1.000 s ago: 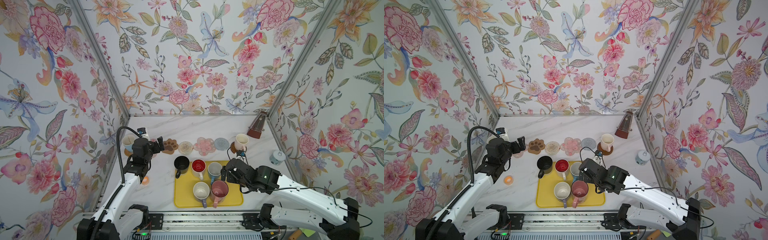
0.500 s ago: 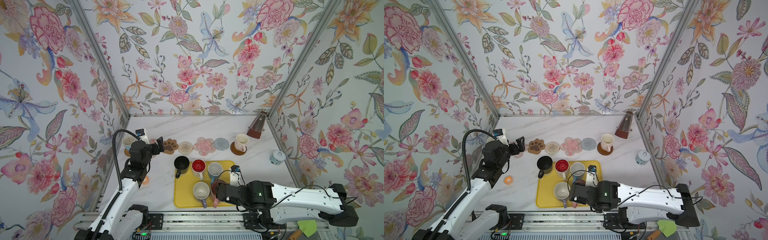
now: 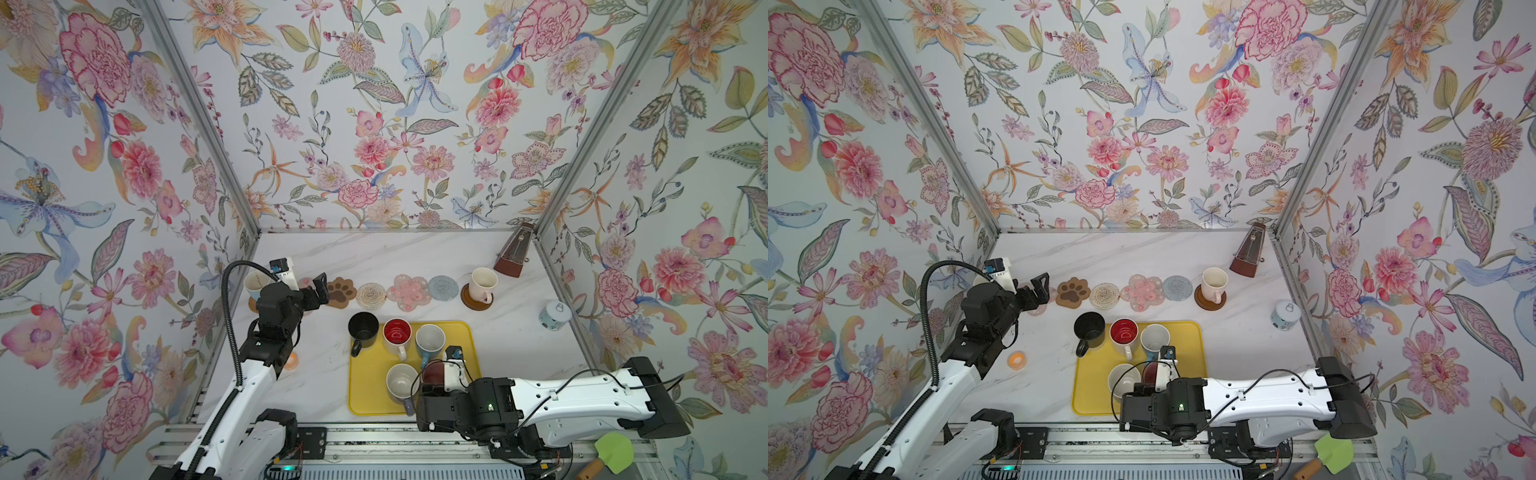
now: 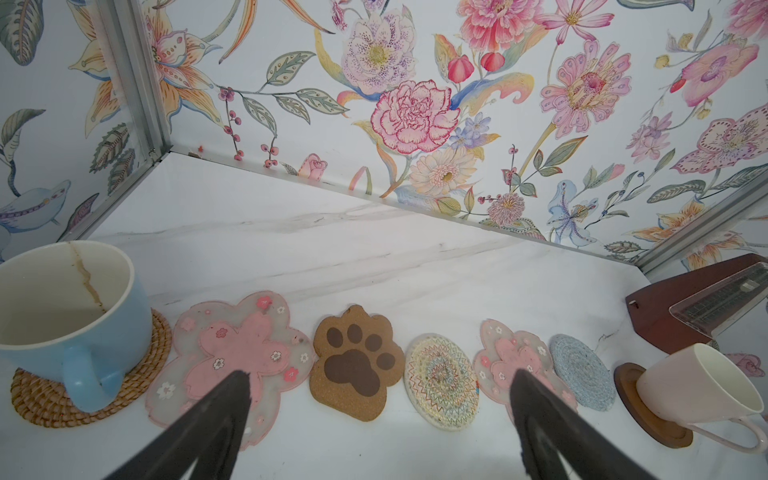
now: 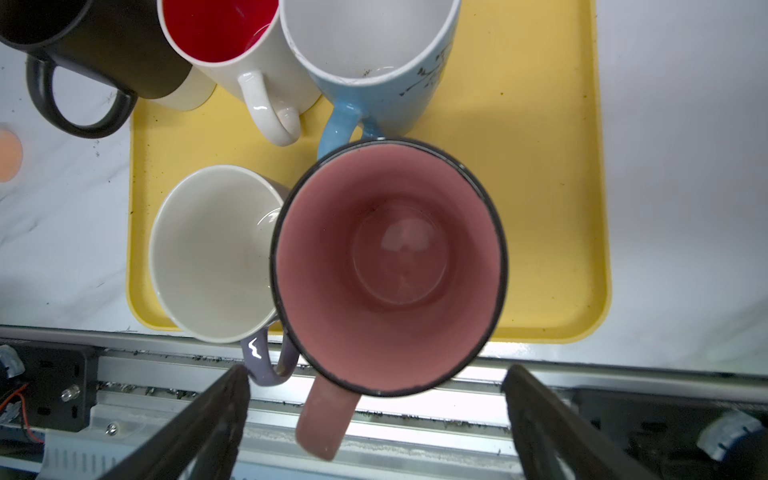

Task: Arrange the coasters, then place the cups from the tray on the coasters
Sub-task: 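Lower the right gripper into the pink-inside patterned mug and lift it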

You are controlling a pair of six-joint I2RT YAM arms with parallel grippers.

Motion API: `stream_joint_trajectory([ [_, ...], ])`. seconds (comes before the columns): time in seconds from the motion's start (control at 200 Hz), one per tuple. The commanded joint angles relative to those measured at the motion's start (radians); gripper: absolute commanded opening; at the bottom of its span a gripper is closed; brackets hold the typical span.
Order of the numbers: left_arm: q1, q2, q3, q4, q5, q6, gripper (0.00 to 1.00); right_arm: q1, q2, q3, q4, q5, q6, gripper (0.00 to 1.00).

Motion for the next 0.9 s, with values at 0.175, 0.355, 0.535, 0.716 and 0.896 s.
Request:
stream_joint_trajectory([
  [0.175,-0.003,-0.011,-0.018,0.006,-0.002,-0.013,0.99,0.005,0.019,-0.003,-0.031,-0.034,-0.007,0.82],
  [0.355,-0.005,-0.008,-0.025,0.006,-0.005,-0.016,0.99,0.009,0.058,-0.019,0.020,-0.069,-0.016,0.75],
  [0.535,-0.004,-0.002,-0.024,0.002,-0.005,-0.019,0.99,0.007,0.089,-0.014,0.022,-0.073,-0.033,0.63],
  [0.716,-0.005,-0.006,-0.032,0.003,-0.009,-0.020,0.99,-0.012,0.074,-0.043,0.020,-0.089,-0.050,0.50],
  [0.896,-0.005,0.004,-0.031,0.000,-0.020,-0.025,0.99,-0.019,0.049,-0.087,0.020,-0.095,-0.046,0.43],
])
